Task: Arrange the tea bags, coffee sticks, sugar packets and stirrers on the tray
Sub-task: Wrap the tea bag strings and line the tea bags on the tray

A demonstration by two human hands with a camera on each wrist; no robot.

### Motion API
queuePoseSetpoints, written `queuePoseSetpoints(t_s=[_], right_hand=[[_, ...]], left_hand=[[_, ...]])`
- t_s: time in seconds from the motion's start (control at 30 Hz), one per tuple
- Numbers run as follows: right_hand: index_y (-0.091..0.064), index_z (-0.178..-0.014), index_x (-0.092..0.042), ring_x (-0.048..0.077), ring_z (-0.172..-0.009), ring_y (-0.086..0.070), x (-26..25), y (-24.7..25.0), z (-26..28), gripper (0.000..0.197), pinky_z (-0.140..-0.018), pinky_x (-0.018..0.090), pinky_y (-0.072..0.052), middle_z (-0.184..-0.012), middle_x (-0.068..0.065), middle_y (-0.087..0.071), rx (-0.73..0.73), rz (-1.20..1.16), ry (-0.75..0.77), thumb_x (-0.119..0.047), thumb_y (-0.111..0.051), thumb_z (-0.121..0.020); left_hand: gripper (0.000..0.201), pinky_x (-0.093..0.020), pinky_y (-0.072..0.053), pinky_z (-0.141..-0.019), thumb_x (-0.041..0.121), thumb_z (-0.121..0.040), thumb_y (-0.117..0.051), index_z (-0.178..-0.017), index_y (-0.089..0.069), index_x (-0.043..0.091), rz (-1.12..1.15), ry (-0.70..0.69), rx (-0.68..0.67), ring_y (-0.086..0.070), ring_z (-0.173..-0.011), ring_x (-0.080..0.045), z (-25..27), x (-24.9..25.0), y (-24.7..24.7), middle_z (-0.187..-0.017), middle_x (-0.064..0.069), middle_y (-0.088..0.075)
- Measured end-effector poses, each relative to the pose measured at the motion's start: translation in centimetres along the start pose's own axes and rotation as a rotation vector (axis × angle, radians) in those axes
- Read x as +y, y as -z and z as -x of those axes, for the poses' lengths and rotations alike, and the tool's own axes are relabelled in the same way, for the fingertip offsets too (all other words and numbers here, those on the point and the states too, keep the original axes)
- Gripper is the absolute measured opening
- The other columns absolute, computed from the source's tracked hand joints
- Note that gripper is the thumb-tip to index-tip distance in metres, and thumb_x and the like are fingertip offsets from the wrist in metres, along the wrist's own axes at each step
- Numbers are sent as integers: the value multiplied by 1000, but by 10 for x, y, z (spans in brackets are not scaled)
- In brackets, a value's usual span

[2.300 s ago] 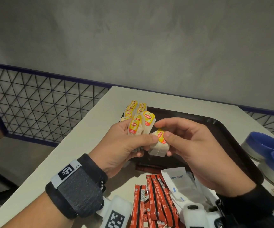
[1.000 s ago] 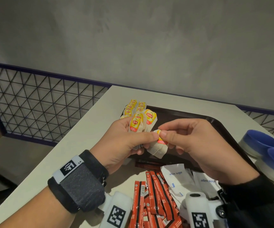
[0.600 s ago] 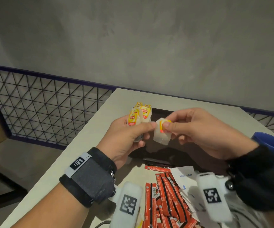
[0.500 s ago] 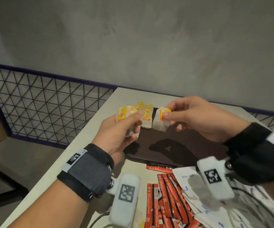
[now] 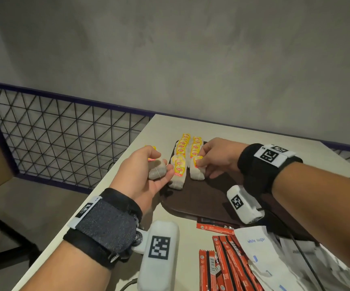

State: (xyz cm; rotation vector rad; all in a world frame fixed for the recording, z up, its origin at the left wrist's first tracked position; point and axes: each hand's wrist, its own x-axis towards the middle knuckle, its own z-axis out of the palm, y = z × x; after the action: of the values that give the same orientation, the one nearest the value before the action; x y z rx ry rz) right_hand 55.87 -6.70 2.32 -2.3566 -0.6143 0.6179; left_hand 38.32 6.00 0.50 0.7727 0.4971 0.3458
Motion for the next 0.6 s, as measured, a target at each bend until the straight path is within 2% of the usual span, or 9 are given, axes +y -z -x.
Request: queuePoseSetpoints(t_s=[0.17, 0.3, 0.33, 0.4, 0.47, 0.5, 0.53, 0.57, 0.6], right_hand=[[-65, -93, -11, 23, -68, -67, 1, 4, -9, 10, -62, 33, -60, -89, 15, -68, 77, -75, -66, -9, -75, -91], [-64, -105, -3, 24, -78, -67, 2, 2, -9, 17, -60, 33, -61, -95, 14, -65, 81, -176, -115, -9, -74, -92], [-65, -109, -1, 25, -83, -70, 2, 1, -8, 22, -61, 33, -63, -100, 15, -67, 84, -196, -129, -10, -74, -92], [-66, -112, -1, 29, -93, -73, 4, 2, -9, 25, -76, 38, -65, -107, 16, -70, 84, -206, -147, -9, -75, -90], [-68, -109, -1, 27, -97, -72, 6, 2, -9, 20, -90, 37, -61, -103, 10, -71, 51, -139, -116, -5, -73, -90], [-68, -109, -4, 23, -97, -69, 5, 1, -5, 16, -92, 34, -57, -100, 5, -70, 34, -122, -103, -8, -70, -93], [-67, -112, -10, 19, -96, -64, 3, 5, -2, 16, -91, 31, -53, -99, 0, -67, 63, -194, -124, -15, -66, -97], [-68, -119, -15, 16, -96, -59, -2, 6, 4, 21, -87, 27, -45, -100, -3, -65, 39, -144, -130, -25, -63, -100], [-68, -122, -19, 15, -97, -57, -7, 4, 9, 27, -85, 23, -38, -104, -4, -66, 52, 13, -88, -33, -61, -101]], left_hand=[[9, -36, -60, -68, 7, -92, -55, -101, -56, 5, 0, 7, -8, -68, -81, -31, 2, 0, -2, -104, -20, -59], [16, -34, -62, -64, 9, -92, -57, -106, -56, 3, -8, 18, -22, -68, -81, -30, -1, 0, -1, -101, -19, -61], [18, -33, -62, -63, 9, -92, -57, -109, -56, 3, -4, 17, -24, -69, -81, -30, -2, 0, -1, -101, -19, -61], [21, -33, -61, -62, 8, -92, -56, -111, -56, 2, 14, 14, -30, -69, -83, -30, -2, 0, -1, -102, -20, -61], [22, -34, -63, -63, 5, -91, -51, -112, -55, 0, 34, 7, -42, -69, -87, -31, -2, -1, 0, -105, -21, -61], [21, -35, -63, -65, 2, -91, -47, -111, -54, 0, 43, 5, -52, -69, -89, -32, -2, -1, -1, -106, -22, -60], [21, -36, -62, -67, -1, -90, -43, -108, -53, -1, 49, 3, -64, -69, -92, -33, -1, -2, -2, -107, -23, -60], [22, -38, -61, -70, -5, -88, -37, -104, -52, -2, 56, 0, -76, -68, -93, -34, 0, -2, -2, -106, -23, -59], [25, -39, -59, -71, -8, -87, -32, -101, -52, -2, 60, -7, -85, -67, -94, -35, 1, -3, -3, -106, -23, -59]])
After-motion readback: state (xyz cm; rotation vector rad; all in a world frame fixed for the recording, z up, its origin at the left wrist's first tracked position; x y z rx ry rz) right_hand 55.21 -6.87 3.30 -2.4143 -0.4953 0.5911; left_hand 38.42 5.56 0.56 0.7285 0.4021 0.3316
